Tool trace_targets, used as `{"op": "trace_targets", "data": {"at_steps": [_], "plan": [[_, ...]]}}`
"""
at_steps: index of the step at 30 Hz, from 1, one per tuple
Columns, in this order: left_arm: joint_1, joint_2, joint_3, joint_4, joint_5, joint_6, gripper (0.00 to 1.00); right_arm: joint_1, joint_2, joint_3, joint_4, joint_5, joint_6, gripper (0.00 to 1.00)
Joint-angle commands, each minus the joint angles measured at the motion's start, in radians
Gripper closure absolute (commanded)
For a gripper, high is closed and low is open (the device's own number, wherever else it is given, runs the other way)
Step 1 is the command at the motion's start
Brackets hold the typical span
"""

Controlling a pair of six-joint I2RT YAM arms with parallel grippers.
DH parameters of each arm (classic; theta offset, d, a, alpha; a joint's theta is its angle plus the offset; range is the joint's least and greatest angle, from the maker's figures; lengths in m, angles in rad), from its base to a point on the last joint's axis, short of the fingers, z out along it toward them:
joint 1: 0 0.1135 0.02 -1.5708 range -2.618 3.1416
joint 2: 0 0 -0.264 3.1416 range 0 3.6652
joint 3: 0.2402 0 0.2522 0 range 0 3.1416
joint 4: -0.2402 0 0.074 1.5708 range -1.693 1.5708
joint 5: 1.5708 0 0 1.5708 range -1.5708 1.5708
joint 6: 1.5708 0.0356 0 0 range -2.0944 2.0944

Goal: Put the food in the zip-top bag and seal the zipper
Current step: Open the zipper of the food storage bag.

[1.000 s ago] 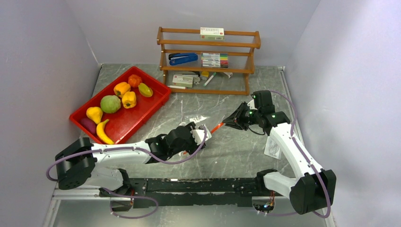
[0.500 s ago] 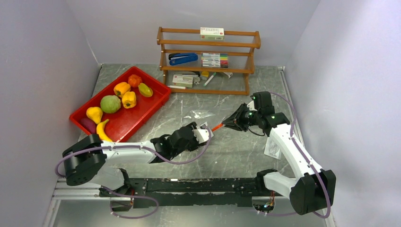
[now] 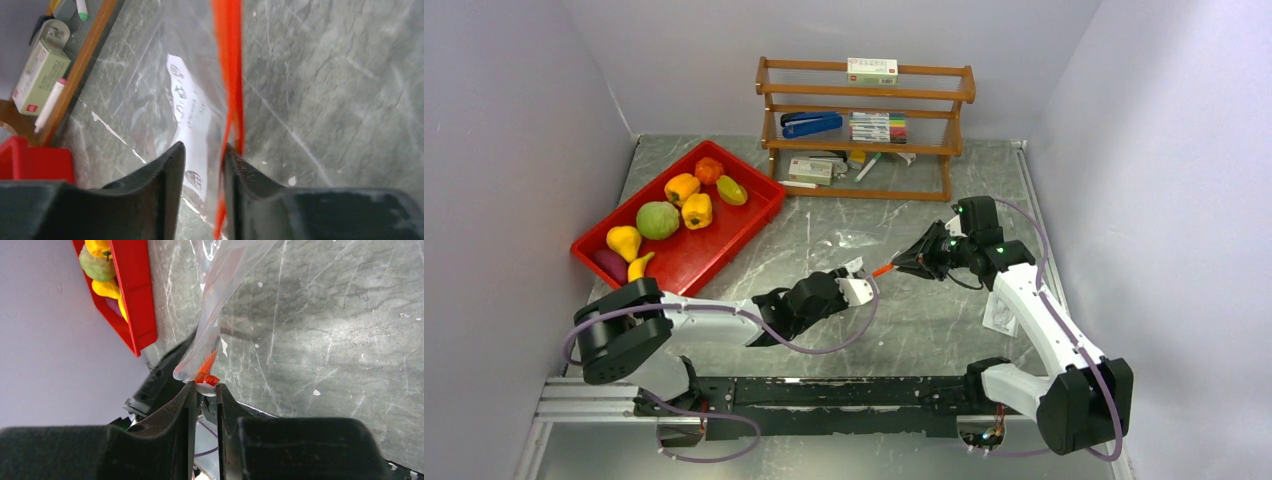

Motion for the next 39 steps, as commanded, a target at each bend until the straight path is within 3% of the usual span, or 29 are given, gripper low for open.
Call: {"op": "trace_targets", "data": {"at_steps": [1, 3, 4, 10, 16, 20, 24, 28, 34, 39], "plan": [[-0.006, 0.017, 0.009, 0.027, 0.027, 0.0, 0.79, 0.01, 0.0, 0.01, 0.005, -0.011, -0.013, 0.92], [-0.006, -0.008, 0.015, 0.013, 0.045, -0.026, 0.91, 0.024, 0.001, 0.035, 0.013, -0.001, -0.045, 0.89], [-0.006, -0.03, 0.013, 0.01, 0.061, -0.038, 0.93, 0.035, -0.001, 0.051, 0.01, 0.016, -0.058, 0.84], [-0.006, -0.15, -0.004, -0.013, 0.075, -0.133, 0.93, 0.07, -0.023, 0.067, 0.028, 0.051, -0.084, 0.55], [0.0, -0.164, 0.142, -0.243, -0.036, -0.306, 0.93, 0.108, -0.122, 0.027, 0.152, 0.084, -0.095, 0.42], [-0.001, -0.149, 0.222, -0.338, -0.091, -0.382, 0.93, 0.154, -0.216, -0.038, 0.248, 0.161, -0.047, 0.18], [0.0, -0.139, 0.235, -0.353, -0.18, -0.429, 0.93, 0.183, -0.205, -0.018, 0.212, 0.228, -0.026, 0.23], [-0.002, -0.137, 0.219, -0.323, -0.219, -0.432, 0.93, 0.238, -0.173, -0.073, 0.287, 0.224, 0.061, 0.3], [-0.002, -0.146, 0.228, -0.319, -0.224, -0.436, 0.93, 0.361, -0.119, -0.108, 0.416, 0.282, 0.134, 0.51], [-0.002, -0.143, 0.232, -0.328, -0.239, -0.429, 0.93, 0.418, -0.026, -0.074, 0.454, 0.306, 0.164, 0.54]]}}
